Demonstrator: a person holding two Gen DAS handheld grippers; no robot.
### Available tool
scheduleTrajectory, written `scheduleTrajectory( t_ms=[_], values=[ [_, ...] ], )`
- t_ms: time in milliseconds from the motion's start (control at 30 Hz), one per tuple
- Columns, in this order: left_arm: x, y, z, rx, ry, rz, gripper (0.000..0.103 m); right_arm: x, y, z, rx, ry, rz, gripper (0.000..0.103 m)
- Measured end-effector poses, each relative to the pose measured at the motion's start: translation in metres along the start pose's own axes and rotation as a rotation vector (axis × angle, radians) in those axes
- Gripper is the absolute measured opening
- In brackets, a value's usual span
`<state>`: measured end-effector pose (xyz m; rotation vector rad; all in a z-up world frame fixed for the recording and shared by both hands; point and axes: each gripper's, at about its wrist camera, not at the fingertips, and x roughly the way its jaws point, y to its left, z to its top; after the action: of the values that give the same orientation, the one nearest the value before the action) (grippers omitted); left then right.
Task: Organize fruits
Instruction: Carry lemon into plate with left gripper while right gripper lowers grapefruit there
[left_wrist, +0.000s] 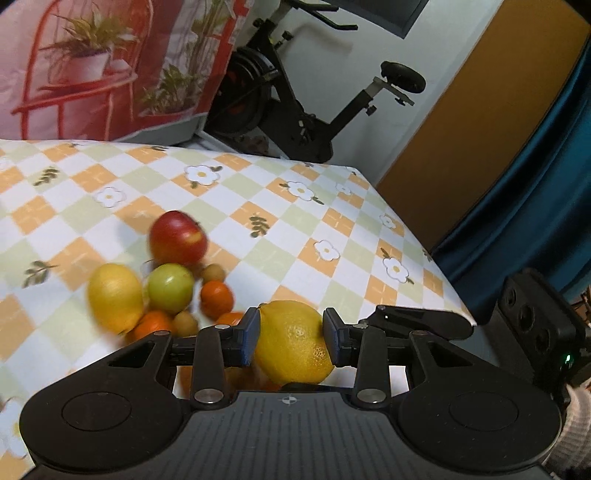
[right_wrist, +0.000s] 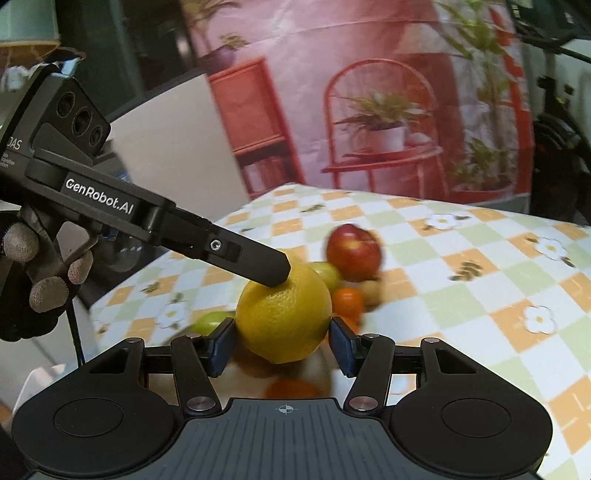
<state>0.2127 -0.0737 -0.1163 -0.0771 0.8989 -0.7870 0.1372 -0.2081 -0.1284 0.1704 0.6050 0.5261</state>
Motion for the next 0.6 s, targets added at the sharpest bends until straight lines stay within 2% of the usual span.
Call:
scheduleTrajectory(
  t_ms=[167, 400, 600],
  values=[
    [-0.028, 0.013, -0.022, -0.041, -0.005, 0.038, 0.039, 0.014, 0.031, 0.001, -0.046, 0.051, 0.061, 0.051],
    [-0.041, 0.043, -0.049, -0.117, 0.036, 0.089, 0.038, 0.058, 0.064, -0.009, -0.089, 0.172, 0.146, 0.051],
    [-0.042, 0.065, -0.059, -0.149, 0.055, 0.099, 0.038, 0.084, 0.075, -0.012, -0.092, 0.234, 0.162, 0.051]
  ],
)
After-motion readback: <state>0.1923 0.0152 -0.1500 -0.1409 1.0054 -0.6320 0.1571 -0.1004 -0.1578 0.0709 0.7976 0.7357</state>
